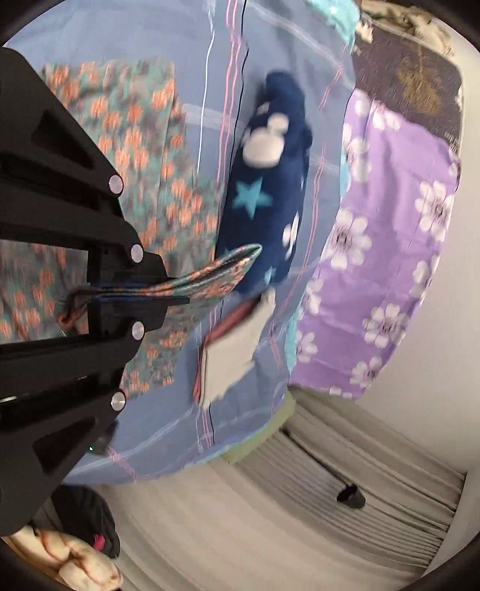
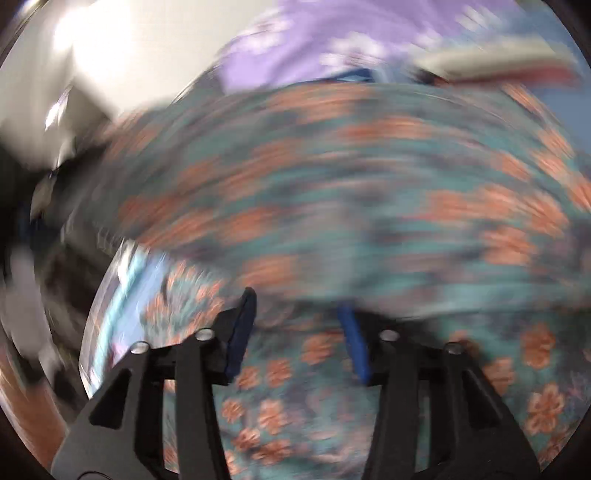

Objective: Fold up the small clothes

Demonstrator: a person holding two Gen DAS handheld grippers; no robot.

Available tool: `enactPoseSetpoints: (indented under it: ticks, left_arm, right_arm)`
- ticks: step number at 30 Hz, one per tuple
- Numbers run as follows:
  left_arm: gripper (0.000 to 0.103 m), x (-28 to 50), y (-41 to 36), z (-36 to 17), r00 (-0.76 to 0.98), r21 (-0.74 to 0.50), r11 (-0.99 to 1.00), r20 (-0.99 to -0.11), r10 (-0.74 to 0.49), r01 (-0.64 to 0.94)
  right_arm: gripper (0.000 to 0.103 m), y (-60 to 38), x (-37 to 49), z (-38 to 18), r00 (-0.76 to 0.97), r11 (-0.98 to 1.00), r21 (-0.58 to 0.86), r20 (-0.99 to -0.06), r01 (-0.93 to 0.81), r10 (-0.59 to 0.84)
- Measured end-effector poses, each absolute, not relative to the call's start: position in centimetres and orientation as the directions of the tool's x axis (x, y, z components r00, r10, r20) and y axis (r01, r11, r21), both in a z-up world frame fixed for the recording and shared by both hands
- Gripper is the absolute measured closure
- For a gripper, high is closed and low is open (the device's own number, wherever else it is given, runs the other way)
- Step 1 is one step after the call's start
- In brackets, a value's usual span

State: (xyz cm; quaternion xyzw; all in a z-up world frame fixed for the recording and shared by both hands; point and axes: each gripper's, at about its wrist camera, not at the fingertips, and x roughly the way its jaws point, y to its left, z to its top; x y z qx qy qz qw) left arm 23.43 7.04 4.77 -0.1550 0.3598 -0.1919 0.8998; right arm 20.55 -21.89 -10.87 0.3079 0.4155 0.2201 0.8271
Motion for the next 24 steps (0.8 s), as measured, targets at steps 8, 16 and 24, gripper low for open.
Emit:
enactPoseSetpoints:
  ticks: [8, 16, 24]
  left_arm:
    - [0.100, 23.3, 15.1, -0.2, 0.674, -0.363, 0.931, -0.678, -0.293, 0.040]
    - [0.084, 23.4, 17.6, -6.7, 0.594, -0.219, 0.973, -0.793, -0.136, -0.071]
    - [0.077, 20.5, 14.3, -4.5, 0.711, -0.153, 0.988, -0.694, -0.116, 0.012]
  right_arm:
    - [0.071, -20.8, 20.6, -10.5, 0.569, 0.767, 0.625, -0.582, -0.143, 0.580]
    - [0.070, -20.9, 20.4, -10.6, 0.568, 0.766, 0.625, -0.581, -0.146, 0.583]
    - [0.070, -20.0, 20.3, -10.2, 0.580, 0.793, 0.589, -0.597, -0.152, 0.554]
